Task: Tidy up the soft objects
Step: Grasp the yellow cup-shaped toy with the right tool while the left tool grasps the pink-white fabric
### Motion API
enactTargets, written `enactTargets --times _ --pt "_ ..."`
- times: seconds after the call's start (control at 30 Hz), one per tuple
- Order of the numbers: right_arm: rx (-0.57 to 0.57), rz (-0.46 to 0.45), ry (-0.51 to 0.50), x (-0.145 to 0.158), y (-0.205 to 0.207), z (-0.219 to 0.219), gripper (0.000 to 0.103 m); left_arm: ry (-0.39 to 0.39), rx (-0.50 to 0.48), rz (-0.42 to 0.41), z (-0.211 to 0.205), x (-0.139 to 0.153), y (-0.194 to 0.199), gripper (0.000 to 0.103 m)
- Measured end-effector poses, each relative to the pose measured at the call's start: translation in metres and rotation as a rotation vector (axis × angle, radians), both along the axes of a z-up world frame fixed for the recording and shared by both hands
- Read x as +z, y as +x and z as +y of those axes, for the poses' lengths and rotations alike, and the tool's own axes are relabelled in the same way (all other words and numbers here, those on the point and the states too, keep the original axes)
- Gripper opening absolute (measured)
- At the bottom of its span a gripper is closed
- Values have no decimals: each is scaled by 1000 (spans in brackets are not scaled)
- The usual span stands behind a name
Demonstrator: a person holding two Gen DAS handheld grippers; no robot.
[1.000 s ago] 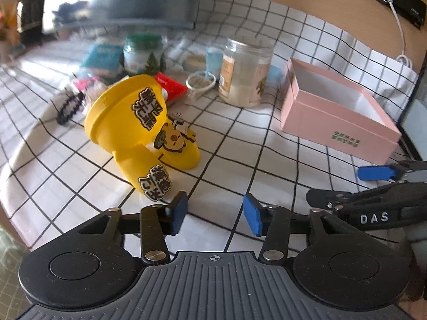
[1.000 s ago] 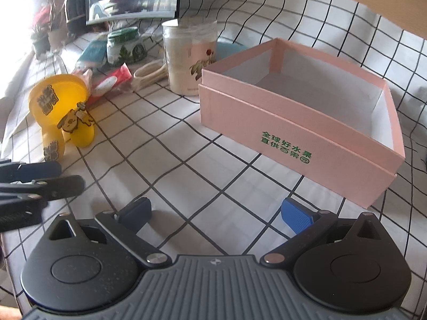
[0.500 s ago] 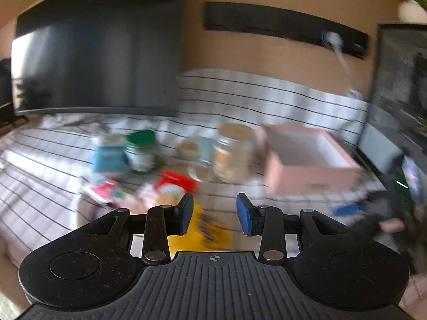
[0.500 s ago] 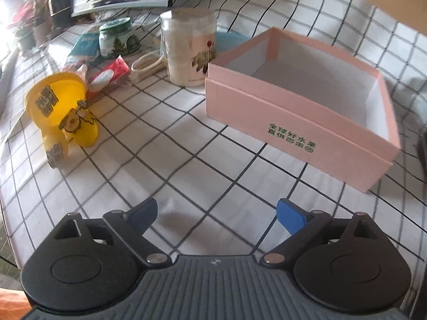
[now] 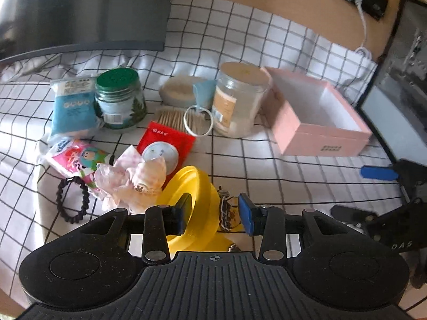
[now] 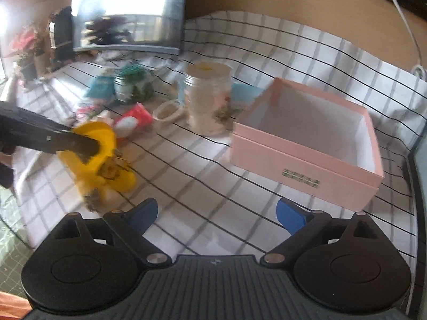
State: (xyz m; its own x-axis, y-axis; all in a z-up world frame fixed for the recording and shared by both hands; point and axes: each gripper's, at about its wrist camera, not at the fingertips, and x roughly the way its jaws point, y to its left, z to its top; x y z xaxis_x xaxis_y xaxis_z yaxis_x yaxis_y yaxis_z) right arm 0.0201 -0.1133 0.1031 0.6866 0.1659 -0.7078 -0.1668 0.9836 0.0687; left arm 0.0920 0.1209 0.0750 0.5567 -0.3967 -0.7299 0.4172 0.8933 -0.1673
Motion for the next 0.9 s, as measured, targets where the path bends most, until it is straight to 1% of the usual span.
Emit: enactTargets --times 0.13,0.17,0.23,0.3,0.37,0.4,0.47,0.53,0.6,0.63,0.67,0.77,0.9 --pt "123 -48 32 9 -6 22 97 -89 -51 13 27 17 -1 42" --pt "157 -62 27 11 -6 32 97 -103 -52 6 34 21 0 42" --pt "194 -75 11 12 -2 51 97 -120 -17 -27 51 33 4 42" --pt "218 -80 6 11 5 72 97 -116 49 -67 68 36 15 42" --pt "229 -79 -2 11 12 93 97 -63 114 -66 79 29 34 42" --pt "236 -81 -9 11 15 102 97 -53 112 -58 82 23 41 42" --pt "258 -86 -24 10 22 118 97 -60 62 -16 84 7 60 42" --pt "278 -85 -54 7 31 135 97 -51 0 27 82 -11 78 42" --pt "298 -73 -92 2 40 149 97 -6 -56 47 77 -28 91 42" --pt "303 -63 -109 -1 43 153 97 21 -103 31 76 -35 96 42" --pt "303 -49 -129 -4 48 159 97 50 -129 35 74 -40 101 42" --pt "296 -6 -149 -15 59 168 97 39 -204 37 77 -44 106 43" --pt "284 58 -164 -34 70 175 97 51 -285 51 76 -44 110 43"
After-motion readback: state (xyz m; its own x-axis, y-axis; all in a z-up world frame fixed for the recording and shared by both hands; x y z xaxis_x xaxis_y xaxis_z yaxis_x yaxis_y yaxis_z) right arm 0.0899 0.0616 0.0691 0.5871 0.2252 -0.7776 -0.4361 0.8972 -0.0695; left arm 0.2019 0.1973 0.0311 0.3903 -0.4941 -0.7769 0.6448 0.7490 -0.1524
